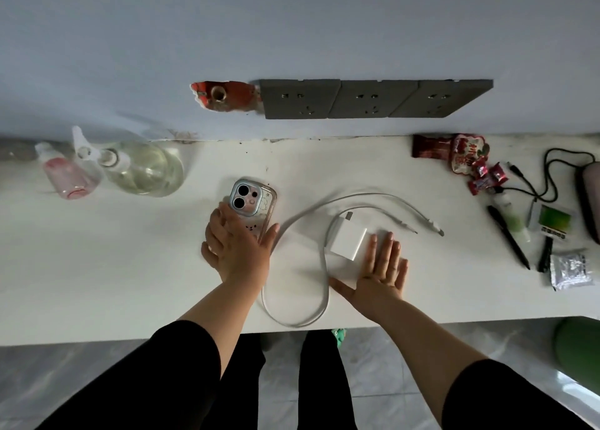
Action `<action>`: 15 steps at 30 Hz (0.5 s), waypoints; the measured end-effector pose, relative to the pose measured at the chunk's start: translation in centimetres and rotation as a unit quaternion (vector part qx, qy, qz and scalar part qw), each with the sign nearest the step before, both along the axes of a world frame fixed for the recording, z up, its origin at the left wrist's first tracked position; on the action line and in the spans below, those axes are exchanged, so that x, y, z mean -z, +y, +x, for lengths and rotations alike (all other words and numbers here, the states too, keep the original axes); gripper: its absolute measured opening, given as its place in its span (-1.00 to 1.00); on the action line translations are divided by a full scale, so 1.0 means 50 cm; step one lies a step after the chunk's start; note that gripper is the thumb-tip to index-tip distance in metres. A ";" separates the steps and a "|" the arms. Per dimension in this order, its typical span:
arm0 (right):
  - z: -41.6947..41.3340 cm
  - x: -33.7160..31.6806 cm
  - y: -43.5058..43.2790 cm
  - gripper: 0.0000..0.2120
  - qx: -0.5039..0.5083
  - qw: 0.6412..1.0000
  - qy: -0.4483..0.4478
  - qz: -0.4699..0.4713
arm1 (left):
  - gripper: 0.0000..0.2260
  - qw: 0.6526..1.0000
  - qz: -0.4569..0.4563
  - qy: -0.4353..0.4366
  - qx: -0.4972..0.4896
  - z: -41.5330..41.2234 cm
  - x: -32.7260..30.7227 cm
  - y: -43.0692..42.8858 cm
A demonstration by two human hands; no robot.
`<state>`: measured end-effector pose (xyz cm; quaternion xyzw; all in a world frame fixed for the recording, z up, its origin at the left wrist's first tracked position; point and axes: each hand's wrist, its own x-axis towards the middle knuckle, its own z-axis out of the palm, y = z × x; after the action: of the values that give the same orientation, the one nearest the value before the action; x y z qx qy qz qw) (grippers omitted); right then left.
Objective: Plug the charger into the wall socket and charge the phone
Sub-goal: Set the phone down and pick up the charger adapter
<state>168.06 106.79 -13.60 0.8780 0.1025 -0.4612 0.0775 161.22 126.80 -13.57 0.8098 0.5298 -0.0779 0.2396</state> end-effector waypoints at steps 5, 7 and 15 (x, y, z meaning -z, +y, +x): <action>-0.039 0.005 0.028 0.06 0.015 0.997 -0.020 0.075 | -0.43 0.994 -0.013 -0.082 0.067 0.014 -0.038 -0.026; -0.053 0.001 0.032 -0.03 0.007 0.993 -0.045 0.107 | -0.55 0.985 -0.078 -0.106 0.109 0.023 -0.042 -0.053; 0.000 -0.002 0.022 0.10 -0.052 0.993 -0.043 0.097 | -0.43 0.985 -0.117 0.021 0.128 0.086 -0.024 -0.139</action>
<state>168.08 107.90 -13.48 0.8937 0.1885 -0.4067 0.0200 165.50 119.85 -12.35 0.8355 0.4144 -0.1864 0.3090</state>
